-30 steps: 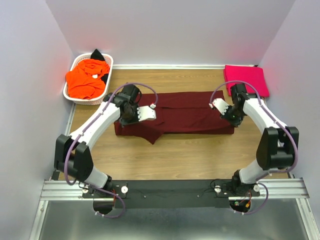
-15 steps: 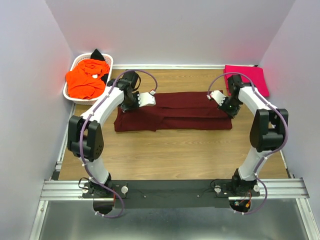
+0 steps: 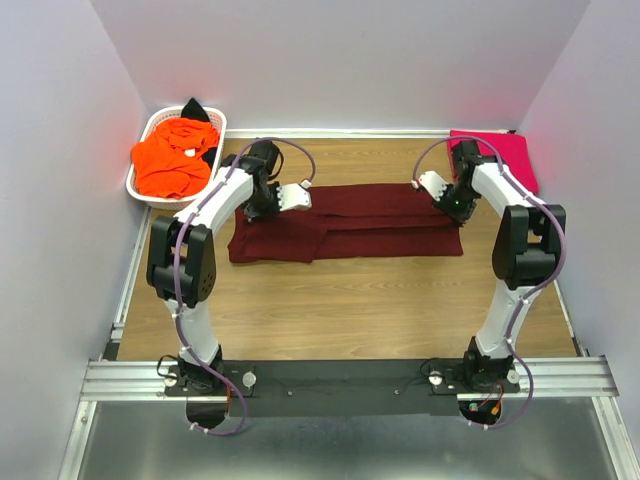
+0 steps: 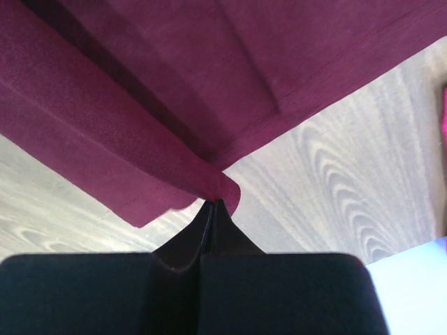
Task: Fold and stack the t-shirts
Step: Fold the tshirt
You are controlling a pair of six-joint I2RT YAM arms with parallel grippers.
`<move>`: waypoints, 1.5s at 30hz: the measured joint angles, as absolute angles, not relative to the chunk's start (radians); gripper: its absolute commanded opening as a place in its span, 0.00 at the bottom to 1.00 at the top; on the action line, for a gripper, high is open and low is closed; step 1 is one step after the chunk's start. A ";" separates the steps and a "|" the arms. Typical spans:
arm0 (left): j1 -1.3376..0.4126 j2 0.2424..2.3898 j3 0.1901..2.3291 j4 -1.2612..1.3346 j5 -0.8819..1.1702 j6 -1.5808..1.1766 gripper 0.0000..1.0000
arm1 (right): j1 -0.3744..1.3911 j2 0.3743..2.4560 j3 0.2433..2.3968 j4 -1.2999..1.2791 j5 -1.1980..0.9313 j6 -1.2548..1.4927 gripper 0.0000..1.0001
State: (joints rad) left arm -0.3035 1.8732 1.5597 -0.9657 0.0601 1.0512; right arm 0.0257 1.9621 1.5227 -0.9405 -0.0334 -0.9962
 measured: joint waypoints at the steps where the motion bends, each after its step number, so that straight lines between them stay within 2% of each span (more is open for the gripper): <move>1: -0.300 1.876 1.560 -0.965 0.060 1.051 0.00 | 0.026 1.969 1.532 -0.941 -0.034 -0.996 0.01; 12: -0.294 1.896 1.560 -0.943 0.059 1.051 0.00 | 0.026 2.048 1.618 -0.941 -0.035 -0.996 0.01; 14: -0.294 1.902 1.560 -0.937 0.058 1.050 0.00 | 0.026 2.057 1.628 -0.941 -0.035 -0.995 0.04; 16: -0.293 1.909 1.560 -0.930 0.056 1.050 0.09 | 0.026 2.067 1.636 -0.941 -0.035 -0.992 0.15; 17: -0.292 1.913 1.560 -0.925 0.054 1.050 0.19 | 0.026 2.072 1.640 -0.941 -0.035 -0.986 0.25; 18: -0.291 1.916 1.560 -0.919 0.053 1.047 0.27 | 0.026 2.076 1.644 -0.942 -0.035 -0.984 0.30; 19: -0.289 1.919 1.560 -0.913 0.052 1.040 0.40 | 0.026 2.082 1.653 -0.941 -0.035 -0.966 0.44; 20: -0.287 1.922 1.560 -0.907 0.052 1.032 0.46 | 0.025 2.083 1.658 -0.941 -0.035 -0.962 0.47; 23: -0.267 1.930 1.581 -0.899 0.049 1.008 0.54 | 0.023 2.084 1.672 -0.942 -0.035 -0.935 0.50; 30: -0.095 1.885 1.649 -0.903 0.152 0.933 0.56 | -0.026 2.051 1.687 -0.965 -0.117 -0.804 0.52; 38: 0.124 1.740 1.430 -0.938 0.360 0.897 0.56 | -0.135 1.958 1.570 -0.999 -0.265 -0.649 0.52; 45: 0.134 1.739 1.270 -0.937 0.471 0.862 0.56 | -0.146 1.993 1.530 -1.023 -0.331 -0.566 0.54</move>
